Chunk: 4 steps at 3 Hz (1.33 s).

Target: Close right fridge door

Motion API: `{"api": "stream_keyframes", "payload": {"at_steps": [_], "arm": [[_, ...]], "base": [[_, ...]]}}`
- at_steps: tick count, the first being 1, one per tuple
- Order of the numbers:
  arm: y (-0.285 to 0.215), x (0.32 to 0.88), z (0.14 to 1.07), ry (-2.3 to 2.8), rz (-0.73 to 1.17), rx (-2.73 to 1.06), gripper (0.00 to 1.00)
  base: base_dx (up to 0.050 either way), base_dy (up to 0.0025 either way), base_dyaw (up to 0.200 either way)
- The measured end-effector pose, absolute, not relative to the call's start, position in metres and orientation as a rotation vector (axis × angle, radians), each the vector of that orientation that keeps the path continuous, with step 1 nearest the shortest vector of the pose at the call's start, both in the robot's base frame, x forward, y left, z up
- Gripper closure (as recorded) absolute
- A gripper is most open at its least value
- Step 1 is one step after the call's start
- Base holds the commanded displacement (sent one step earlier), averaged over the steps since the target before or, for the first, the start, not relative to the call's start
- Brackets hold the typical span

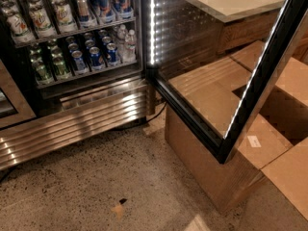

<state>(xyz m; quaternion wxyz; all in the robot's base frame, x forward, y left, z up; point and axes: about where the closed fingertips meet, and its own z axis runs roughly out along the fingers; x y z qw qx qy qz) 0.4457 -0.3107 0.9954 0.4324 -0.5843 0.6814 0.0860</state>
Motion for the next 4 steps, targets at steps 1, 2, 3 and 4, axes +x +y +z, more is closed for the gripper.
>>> {"api": "stream_keyframes", "payload": {"at_steps": [1,2,3,4], "arm": [[-0.298,0.464,0.982,1.618,0.293,-1.417,0.0],[-0.299,0.491,0.974,1.585,0.28,-1.39,0.0],[-0.306,0.504,0.976,1.576,0.234,-1.372,0.0],[-0.323,0.515,0.98,1.585,0.153,-1.336,0.0]], "base": [[0.0,0.0,0.0],[0.0,0.0,0.0],[0.0,0.0,0.0],[0.0,0.0,0.0]]}}
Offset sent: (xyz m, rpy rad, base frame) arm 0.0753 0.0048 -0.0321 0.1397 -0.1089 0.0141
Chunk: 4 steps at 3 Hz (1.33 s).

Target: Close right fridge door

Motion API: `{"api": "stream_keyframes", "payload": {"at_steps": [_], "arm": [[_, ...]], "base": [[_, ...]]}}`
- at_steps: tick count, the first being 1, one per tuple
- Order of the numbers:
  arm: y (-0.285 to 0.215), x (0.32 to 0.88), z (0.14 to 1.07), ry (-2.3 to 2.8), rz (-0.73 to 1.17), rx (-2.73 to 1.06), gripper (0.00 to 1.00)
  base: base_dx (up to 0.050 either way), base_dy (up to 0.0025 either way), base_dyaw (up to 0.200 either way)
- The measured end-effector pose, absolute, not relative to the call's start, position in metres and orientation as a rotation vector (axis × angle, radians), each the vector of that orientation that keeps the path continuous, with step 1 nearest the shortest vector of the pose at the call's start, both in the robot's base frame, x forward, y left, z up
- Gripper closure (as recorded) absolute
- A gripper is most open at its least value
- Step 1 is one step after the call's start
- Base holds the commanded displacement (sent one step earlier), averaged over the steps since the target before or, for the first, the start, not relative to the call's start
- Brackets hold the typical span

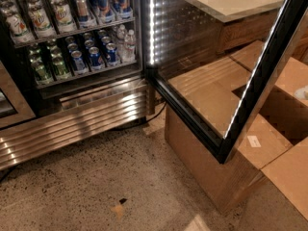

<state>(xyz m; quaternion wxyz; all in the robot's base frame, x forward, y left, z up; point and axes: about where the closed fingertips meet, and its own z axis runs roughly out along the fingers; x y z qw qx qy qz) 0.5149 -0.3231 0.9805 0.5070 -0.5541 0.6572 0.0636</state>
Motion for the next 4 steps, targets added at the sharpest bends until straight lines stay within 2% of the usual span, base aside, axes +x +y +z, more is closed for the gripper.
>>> {"api": "stream_keyframes", "payload": {"at_steps": [2,3,4], "arm": [[-0.3329,0.5229,0.9822,1.589,0.111,-1.304,0.0],[-0.3329,0.5229,0.9822,1.589,0.111,-1.304,0.19],[-0.3329,0.523,0.9822,1.589,0.111,-1.304,0.42]], "base": [[0.0,0.0,0.0],[0.0,0.0,0.0],[0.0,0.0,0.0]]}}
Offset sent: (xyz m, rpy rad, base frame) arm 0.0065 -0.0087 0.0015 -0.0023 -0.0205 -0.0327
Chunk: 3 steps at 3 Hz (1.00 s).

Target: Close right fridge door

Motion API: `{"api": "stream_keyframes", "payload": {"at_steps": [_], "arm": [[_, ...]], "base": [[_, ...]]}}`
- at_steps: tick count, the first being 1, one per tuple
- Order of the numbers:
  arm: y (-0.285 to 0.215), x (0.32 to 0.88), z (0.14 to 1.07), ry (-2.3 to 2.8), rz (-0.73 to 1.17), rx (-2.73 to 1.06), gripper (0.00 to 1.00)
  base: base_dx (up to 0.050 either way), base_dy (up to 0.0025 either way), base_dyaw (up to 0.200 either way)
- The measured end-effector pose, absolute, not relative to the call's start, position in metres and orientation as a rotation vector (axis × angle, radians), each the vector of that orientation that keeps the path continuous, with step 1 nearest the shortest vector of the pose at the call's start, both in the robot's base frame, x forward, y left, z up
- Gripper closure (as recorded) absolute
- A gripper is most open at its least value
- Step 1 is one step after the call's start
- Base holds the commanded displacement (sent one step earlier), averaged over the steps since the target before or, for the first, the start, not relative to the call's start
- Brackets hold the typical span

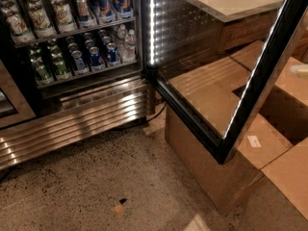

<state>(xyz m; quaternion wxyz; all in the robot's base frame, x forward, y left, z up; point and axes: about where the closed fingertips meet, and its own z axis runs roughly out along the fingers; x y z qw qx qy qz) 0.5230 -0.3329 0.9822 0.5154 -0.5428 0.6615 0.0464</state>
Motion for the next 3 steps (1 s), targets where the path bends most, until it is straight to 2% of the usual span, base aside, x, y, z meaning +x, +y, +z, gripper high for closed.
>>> {"api": "stream_keyframes", "payload": {"at_steps": [2,3], "arm": [[-0.3328,0.523,0.9822,1.589,0.111,-1.304,0.89],[-0.3328,0.523,0.9822,1.589,0.112,-1.304,0.85]], "base": [[0.0,0.0,0.0],[0.0,0.0,0.0]]}}
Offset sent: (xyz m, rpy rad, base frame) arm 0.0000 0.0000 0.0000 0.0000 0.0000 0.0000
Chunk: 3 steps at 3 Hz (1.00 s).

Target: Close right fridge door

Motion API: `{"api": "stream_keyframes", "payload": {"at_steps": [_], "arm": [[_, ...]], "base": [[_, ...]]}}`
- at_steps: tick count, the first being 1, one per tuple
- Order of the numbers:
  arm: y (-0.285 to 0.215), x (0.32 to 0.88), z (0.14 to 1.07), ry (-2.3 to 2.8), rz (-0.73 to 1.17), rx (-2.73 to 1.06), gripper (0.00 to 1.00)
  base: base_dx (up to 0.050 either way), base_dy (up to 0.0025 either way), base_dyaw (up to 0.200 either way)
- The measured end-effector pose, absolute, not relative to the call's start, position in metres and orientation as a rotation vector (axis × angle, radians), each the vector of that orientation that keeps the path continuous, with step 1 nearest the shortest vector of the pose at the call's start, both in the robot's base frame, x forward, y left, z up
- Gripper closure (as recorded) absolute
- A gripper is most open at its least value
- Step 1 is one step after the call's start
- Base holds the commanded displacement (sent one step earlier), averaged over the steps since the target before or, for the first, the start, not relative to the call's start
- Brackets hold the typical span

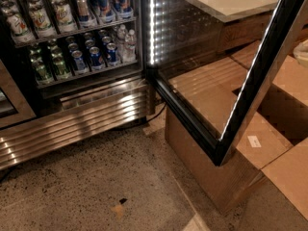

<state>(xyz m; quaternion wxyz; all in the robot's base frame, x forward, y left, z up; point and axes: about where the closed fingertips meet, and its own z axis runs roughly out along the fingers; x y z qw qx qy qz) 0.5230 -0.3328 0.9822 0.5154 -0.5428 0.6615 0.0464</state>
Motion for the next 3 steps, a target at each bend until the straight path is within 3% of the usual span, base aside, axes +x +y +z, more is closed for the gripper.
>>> {"api": "stream_keyframes", "payload": {"at_steps": [1,2,3], "arm": [[-0.3328,0.523,0.9822,1.589,0.112,-1.304,0.89],[-0.3328,0.523,0.9822,1.589,0.112,-1.304,1.0],[-0.3327,0.5232,0.9821,1.589,0.112,-1.304,0.81]], "base": [[0.0,0.0,0.0],[0.0,0.0,0.0],[0.0,0.0,0.0]]}}
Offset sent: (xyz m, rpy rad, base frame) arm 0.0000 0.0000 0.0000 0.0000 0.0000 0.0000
